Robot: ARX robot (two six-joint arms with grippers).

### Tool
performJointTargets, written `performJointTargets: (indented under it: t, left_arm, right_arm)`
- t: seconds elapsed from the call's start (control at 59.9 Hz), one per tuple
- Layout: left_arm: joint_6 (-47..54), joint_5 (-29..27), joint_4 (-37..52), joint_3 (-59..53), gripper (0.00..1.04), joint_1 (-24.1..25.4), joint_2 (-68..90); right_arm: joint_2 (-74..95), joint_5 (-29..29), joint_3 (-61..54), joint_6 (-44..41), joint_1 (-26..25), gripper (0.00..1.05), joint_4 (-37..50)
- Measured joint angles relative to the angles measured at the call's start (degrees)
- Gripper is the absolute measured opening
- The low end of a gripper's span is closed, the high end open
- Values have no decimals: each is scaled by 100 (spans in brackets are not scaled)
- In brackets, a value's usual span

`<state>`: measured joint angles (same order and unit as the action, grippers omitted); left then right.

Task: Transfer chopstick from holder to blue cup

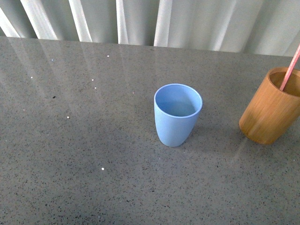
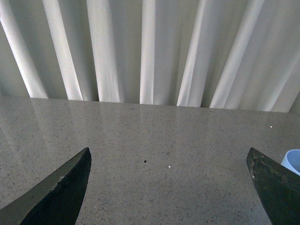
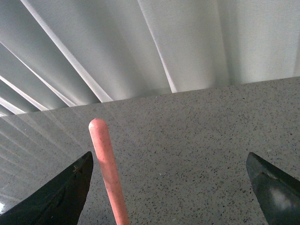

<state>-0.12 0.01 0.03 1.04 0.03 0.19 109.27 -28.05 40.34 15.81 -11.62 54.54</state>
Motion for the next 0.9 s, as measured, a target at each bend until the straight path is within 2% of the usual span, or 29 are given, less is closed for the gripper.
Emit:
performJointTargets:
  t: [0.033,0.584,0.901]
  left_arm:
    - [0,0,0,0,98,0,0]
    - [0,0,0,0,98,0,0]
    - [0,0,0,0,98,0,0]
  right_arm:
    - [11,33,24,0,9,94,-20]
    - [92,125,83,-68,177,1,-11]
    - [-531,238,81,-92,496,1,-13]
